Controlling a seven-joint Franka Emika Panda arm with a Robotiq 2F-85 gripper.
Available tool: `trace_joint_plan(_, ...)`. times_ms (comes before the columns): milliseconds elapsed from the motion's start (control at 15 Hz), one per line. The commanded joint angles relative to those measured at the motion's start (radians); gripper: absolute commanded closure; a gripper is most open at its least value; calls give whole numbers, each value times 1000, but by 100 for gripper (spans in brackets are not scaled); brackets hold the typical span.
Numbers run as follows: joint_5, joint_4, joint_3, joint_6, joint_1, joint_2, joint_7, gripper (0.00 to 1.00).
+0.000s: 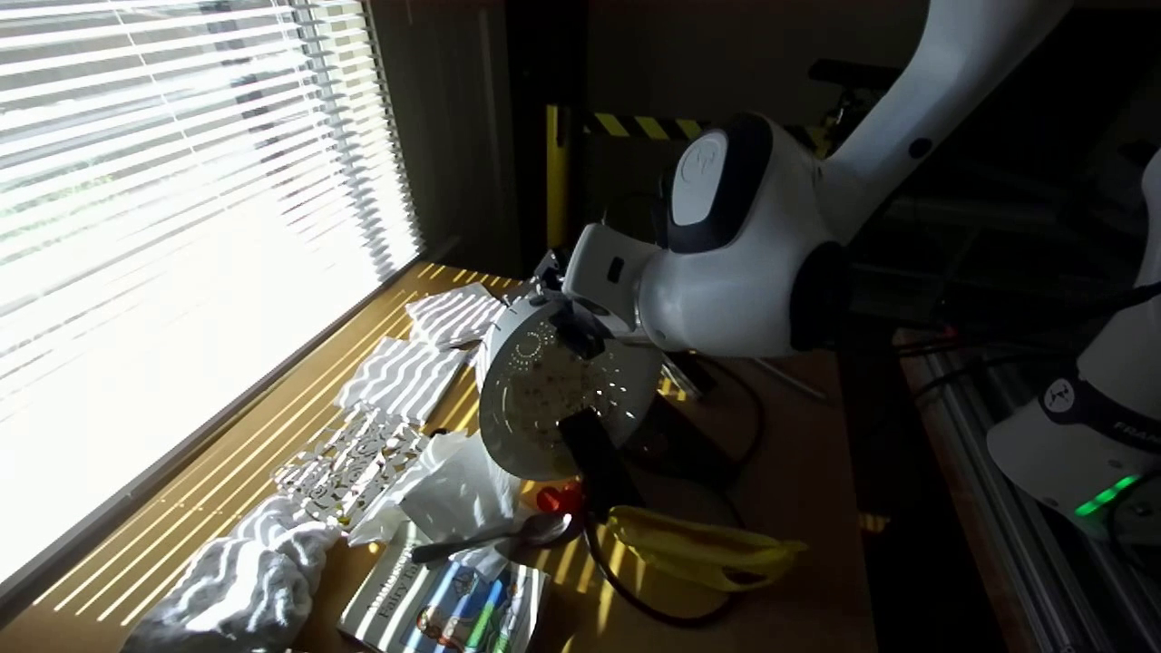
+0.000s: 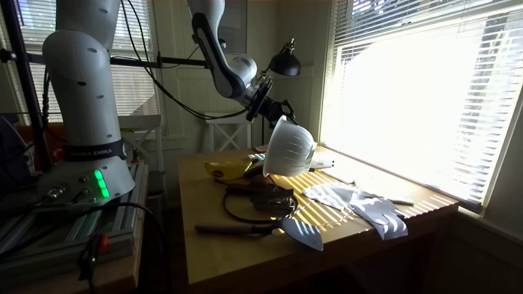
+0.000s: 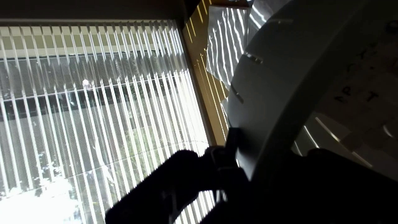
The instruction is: Empty the contents in the white bowl
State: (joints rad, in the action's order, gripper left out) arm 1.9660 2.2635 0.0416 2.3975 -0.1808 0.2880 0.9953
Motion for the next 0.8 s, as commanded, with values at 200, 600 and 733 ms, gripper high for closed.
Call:
trace_joint_plan(200,195,55,85,-213,22,-49,171,97)
trace_joint_plan(600,325,89,108,-383,23,-9,215,97)
trace_joint_plan(733,352,102,111,-417,25,-1,223,97)
